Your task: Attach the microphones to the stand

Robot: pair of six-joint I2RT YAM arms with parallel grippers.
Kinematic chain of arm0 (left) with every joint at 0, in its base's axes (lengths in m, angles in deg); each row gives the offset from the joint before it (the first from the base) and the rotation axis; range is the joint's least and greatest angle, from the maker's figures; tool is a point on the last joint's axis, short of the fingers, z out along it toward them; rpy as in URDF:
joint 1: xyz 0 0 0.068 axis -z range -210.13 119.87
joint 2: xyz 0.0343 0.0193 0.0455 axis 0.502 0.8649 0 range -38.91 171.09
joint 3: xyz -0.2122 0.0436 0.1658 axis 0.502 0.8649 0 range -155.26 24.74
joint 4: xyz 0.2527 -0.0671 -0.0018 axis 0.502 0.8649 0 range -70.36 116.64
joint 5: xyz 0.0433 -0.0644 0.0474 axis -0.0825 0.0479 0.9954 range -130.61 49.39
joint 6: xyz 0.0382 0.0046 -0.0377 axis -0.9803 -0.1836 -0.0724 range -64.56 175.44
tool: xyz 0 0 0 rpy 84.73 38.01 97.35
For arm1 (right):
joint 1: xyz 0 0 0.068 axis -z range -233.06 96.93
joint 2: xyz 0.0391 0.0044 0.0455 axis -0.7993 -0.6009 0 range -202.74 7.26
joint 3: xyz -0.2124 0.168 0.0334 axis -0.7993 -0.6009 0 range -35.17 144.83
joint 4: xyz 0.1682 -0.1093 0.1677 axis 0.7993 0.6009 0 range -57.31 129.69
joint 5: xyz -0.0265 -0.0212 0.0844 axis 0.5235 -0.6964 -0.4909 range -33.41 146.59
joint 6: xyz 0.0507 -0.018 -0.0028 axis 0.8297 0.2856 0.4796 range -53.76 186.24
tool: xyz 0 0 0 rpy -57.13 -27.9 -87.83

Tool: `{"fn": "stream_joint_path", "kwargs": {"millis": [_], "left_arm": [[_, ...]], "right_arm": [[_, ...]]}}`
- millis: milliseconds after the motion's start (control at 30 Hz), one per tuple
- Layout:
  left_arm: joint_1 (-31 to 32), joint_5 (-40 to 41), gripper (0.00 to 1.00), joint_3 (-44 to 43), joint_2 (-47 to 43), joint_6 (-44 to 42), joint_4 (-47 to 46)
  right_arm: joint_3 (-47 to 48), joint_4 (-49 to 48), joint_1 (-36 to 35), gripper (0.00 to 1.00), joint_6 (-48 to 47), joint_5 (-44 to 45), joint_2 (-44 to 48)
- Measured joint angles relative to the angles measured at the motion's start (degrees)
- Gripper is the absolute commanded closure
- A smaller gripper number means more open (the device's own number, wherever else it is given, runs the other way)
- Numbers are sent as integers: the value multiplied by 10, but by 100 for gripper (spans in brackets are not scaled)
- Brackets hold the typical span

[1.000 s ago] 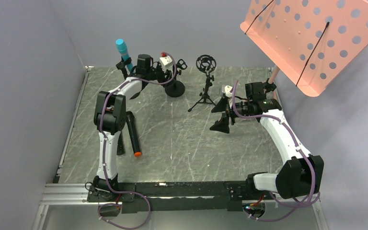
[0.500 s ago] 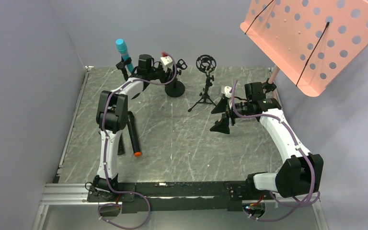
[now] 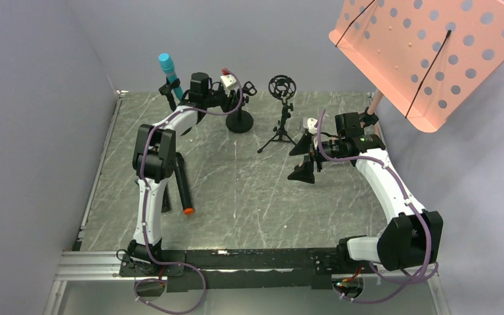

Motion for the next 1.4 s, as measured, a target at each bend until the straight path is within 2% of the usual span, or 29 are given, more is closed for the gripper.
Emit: {"fn": "stream_joint_path", "kwargs": {"millis": [133, 267, 433, 567, 1000, 1167, 1267, 1400], "left_arm": [[0, -10, 91, 0, 0, 7, 0], [0, -13, 98, 1, 0, 7, -2], [-1, -14, 100, 37, -15, 10, -39], [-1, -3, 100, 107, -65, 12, -57], [7, 29, 100, 413, -327, 81, -73], [43, 36, 100, 539, -459, 83, -75], [89, 45, 100, 600, -530, 87, -68], [127, 57, 100, 653, -573, 110, -91]], "right_arm": [[0, 0, 0, 0, 0, 0, 0], [0, 0, 0, 0, 0, 0, 0], [0, 0, 0, 0, 0, 0, 0], [0, 0, 0, 0, 0, 0, 0], [0, 0, 0, 0, 0, 0, 0], [0, -1, 0, 0, -1, 1, 0], [0, 0, 0, 0, -2, 1, 0], [0, 0, 0, 0, -2, 1, 0]]}}
